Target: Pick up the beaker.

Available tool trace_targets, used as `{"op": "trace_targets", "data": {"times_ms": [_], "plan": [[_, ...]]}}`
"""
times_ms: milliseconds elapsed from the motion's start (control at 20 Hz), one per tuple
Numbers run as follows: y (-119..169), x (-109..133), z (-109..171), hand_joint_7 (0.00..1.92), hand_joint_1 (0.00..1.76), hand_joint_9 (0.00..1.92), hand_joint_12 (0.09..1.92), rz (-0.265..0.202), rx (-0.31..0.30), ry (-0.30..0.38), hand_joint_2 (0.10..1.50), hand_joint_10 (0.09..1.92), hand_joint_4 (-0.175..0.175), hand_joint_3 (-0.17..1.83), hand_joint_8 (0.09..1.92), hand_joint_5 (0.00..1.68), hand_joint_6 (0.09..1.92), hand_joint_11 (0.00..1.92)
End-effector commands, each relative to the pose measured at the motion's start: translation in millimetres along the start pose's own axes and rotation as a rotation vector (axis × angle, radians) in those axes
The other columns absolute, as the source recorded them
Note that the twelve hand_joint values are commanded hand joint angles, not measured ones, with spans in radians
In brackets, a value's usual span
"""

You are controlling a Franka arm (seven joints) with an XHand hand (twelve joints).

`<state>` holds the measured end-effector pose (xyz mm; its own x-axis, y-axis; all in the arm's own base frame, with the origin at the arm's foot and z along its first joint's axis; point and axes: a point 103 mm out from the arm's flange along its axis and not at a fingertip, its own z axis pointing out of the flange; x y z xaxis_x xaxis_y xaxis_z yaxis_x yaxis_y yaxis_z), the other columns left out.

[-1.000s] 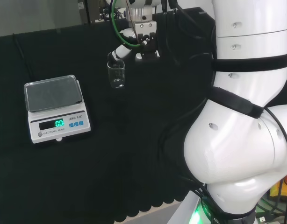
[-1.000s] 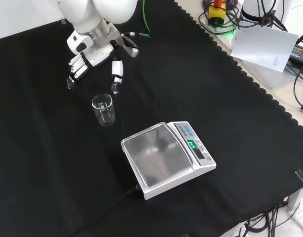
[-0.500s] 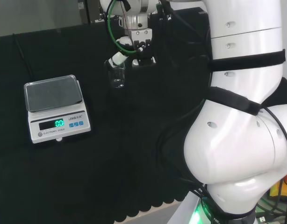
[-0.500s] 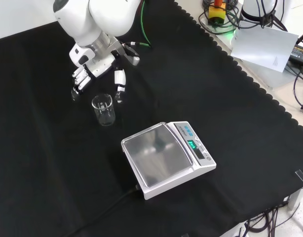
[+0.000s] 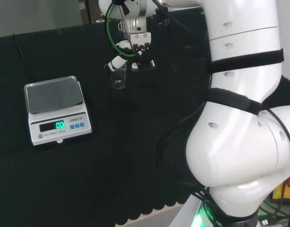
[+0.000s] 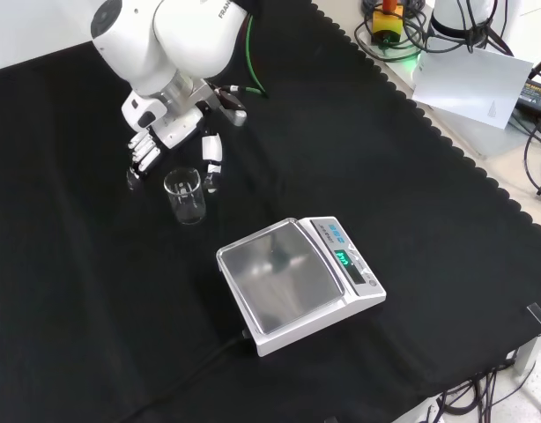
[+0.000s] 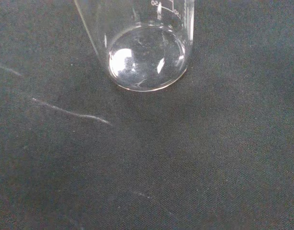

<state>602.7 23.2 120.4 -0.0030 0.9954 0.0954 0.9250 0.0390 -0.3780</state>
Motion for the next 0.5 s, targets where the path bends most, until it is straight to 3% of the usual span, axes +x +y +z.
{"op": "trace_targets", "data": {"times_ms": [50, 500], "plan": [[13.0, -2.6, 15.3, 0.00, 0.46, 0.13, 1.51, 0.003, 0.029, -0.015, 0.71, 0.86, 0.019, 0.17, 0.63, 0.07, 0.09, 0.00], [16.2, -4.3, 26.8, 0.00, 0.47, 0.13, 1.51, 0.014, 0.041, -0.022, 0.71, 0.86, 0.021, 0.17, 0.63, 0.07, 0.09, 0.00]]}}
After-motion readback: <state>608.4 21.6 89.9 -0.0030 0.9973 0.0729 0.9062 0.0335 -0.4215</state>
